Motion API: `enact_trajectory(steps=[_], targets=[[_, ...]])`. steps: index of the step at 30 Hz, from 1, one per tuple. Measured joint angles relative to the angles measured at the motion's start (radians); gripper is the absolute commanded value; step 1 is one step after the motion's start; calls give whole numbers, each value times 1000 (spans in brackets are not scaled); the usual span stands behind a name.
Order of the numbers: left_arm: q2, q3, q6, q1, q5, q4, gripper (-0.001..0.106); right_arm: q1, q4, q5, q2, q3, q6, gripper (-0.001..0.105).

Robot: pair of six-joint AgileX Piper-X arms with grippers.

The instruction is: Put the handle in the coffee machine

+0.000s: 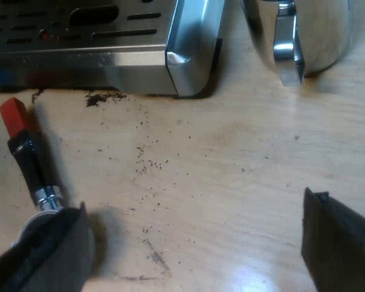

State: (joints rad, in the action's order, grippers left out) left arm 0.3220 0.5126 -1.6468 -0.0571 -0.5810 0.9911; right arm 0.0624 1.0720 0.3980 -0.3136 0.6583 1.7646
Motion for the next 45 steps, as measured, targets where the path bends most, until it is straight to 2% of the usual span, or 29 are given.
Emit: enact_trajectory(steps=[8, 10, 12, 16, 19, 22, 25, 27, 28, 30, 31, 33, 34, 36, 37, 41, 43, 45], targets=[[0, 42, 17, -10, -55, 2, 82, 0, 111, 95, -184, 118, 0, 82], [0, 42, 24, -19, -86, 2, 82, 0, 130, 122, -223, 144, 0, 82], [4, 42, 26, -44, -121, 2, 82, 9, 137, 161, -270, 170, 0, 82], [42, 42, 63, -89, -137, 2, 82, 96, 137, 157, -326, 204, -2, 82], [88, 42, 87, -130, -145, 2, 82, 225, 139, 107, -369, 223, -51, 82], [123, 47, 132, -167, -146, 2, 82, 394, 123, 34, -414, 227, -138, 82], [150, 57, 186, -193, -146, 2, 82, 559, 96, -89, -445, 227, -269, 82], [159, 57, 226, -208, -146, -1, 82, 682, 61, -197, -457, 227, -403, 82], [161, 57, 236, -212, -146, -1, 82, 714, 51, -228, -458, 227, -438, 82], [162, 57, 268, -223, -148, -1, 82, 833, 6, -340, -458, 227, -567, 82], [162, 57, 277, -223, -147, -1, 82, 851, -4, -370, -458, 227, -604, 82], [162, 57, 311, -231, -147, -1, 82, 948, -36, -491, -462, 227, -736, 82], [162, 57, 317, -235, -147, -1, 82, 969, -41, -505, -465, 227, -772, 82], [162, 57, 343, -259, -147, -1, 82, 1030, -51, -559, -483, 230, -917, 82], [162, 57, 346, -269, -147, -1, 82, 1044, -53, -570, -490, 230, -953, 82], [164, 57, 366, -332, -147, -14, 82, 1112, -75, -631, -559, 231, -1194, 82], [176, 57, 369, -355, -143, -22, 82, 1122, -85, -637, -593, 231, -1292, 82], [206, 57, 372, -378, -136, -24, 82, 1123, -88, -634, -634, 231, -1429, 82]])
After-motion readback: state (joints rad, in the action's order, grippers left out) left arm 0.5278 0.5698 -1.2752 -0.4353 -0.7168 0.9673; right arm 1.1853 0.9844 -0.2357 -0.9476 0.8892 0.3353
